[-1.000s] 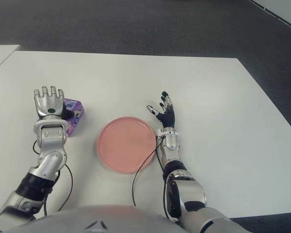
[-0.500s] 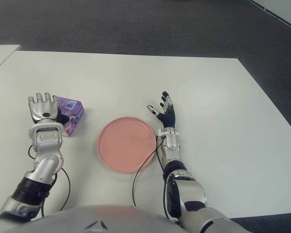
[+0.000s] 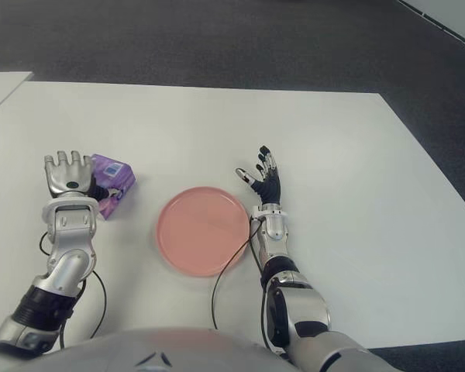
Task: Put the tissue paper into the plate.
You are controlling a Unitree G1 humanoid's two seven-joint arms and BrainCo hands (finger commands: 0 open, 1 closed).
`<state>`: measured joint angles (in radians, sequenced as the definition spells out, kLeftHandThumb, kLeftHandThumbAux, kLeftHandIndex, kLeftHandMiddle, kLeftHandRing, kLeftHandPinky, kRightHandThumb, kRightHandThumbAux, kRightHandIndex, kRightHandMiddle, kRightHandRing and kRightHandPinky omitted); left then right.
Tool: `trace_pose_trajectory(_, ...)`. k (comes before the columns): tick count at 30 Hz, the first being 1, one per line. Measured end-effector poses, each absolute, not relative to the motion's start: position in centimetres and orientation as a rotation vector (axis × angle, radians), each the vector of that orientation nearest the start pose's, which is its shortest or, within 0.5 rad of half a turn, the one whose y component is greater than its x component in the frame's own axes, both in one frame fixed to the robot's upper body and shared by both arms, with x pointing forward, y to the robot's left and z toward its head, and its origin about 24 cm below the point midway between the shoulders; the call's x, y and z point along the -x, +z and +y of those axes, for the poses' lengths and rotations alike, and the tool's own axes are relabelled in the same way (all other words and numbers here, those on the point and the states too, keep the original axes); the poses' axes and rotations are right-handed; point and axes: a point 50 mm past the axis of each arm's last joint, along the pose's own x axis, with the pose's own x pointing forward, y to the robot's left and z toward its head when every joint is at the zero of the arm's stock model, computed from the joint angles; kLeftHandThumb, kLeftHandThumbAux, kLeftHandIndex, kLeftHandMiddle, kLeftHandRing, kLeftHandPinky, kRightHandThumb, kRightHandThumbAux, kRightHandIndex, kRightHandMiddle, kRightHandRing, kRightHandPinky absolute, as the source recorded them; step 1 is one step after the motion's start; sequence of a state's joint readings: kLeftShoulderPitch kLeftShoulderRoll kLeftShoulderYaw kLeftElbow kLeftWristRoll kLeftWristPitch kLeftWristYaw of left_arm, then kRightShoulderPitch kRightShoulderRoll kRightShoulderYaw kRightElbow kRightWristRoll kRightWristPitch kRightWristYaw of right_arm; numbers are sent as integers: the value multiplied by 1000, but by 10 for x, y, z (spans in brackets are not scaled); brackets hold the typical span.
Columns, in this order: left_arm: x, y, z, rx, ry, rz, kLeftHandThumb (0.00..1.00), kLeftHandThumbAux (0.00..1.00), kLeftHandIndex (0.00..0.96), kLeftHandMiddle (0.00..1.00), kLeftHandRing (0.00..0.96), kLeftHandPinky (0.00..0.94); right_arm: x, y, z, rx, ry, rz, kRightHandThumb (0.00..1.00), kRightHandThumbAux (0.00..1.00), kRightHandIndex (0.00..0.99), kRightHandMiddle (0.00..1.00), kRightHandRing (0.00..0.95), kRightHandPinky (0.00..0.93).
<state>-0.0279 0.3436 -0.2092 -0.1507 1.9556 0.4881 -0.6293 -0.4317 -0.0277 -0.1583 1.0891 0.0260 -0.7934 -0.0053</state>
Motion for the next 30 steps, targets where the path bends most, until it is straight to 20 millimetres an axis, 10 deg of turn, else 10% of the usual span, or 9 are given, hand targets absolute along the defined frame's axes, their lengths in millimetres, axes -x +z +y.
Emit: trace_pose_trajectory(30, -245, 83, 194, -2017, 118, 564, 0, 214, 0, 0, 0, 0, -296, -7, -158, -32, -64, -126, 80, 783, 6, 0, 0, 18)
